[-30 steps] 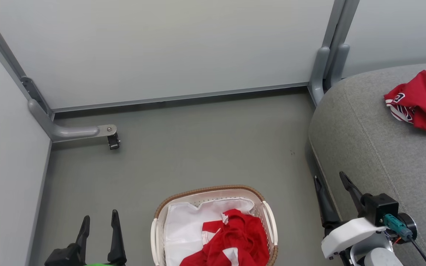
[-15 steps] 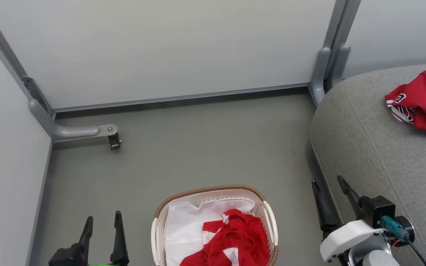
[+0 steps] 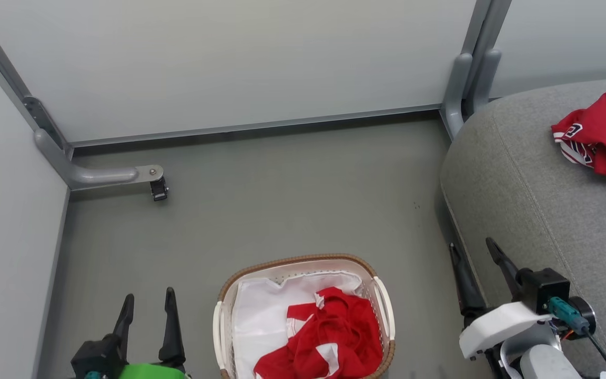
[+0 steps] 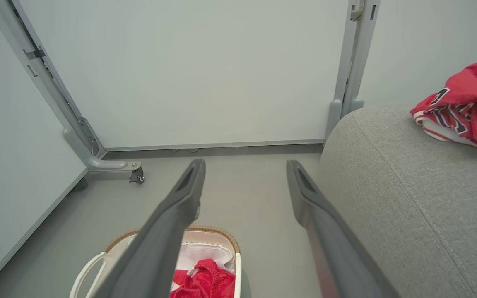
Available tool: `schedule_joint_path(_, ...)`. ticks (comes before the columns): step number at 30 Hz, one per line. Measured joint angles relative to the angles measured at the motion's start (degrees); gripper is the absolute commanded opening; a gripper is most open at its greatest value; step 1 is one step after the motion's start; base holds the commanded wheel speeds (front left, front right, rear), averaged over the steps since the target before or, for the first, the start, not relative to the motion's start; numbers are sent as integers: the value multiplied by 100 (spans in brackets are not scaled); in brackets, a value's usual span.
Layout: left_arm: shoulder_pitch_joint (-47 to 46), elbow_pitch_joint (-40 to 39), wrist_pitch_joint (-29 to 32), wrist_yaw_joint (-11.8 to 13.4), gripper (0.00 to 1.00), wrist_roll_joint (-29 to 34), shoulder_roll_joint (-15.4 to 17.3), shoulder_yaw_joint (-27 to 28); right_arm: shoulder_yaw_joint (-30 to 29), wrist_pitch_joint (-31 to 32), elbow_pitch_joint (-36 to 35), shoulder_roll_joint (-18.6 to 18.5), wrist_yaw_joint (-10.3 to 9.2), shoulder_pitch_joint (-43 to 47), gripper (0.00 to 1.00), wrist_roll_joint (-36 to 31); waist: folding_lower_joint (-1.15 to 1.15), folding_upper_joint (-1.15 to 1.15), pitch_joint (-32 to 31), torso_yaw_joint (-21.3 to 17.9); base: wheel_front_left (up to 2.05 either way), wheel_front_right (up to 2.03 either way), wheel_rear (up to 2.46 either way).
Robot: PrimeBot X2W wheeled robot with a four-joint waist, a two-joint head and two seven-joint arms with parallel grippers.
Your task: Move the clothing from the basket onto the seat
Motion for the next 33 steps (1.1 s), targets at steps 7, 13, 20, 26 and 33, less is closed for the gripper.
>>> schedule_joint_path(7, -820, 166, 7, -222, 100, 338, 10, -455, -352, 0, -269, -2, 0, -379, 100, -162, 0, 0, 459, -24, 0, 0, 0)
schedule_joint_path(13, -2130, 693, 307, -434, 100, 695, 33, -1188, -638, 0, -578, -2, 0, -940, 100, -283, 0, 0, 1136, -57, 0, 0, 0)
schedule_joint_path(20, -3278, 1922, 705, -520, 100, 687, 15, -2143, -560, 0, -854, -3, 0, -1795, 100, -256, 0, 0, 2120, -195, 0, 0, 0)
schedule_joint_path(26, -3859, 2941, 1065, -528, 100, 255, -12, -3482, -372, 0, -1087, -7, 0, -2186, 100, -183, 1, 0, 2969, -416, 0, 0, 0)
schedule_joint_path(33, -4449, 3673, 1298, -530, 100, -310, 234, -4484, -268, 0, -1356, -8, 0, -2352, 100, -107, 1, 0, 3795, -722, 0, 0, 0)
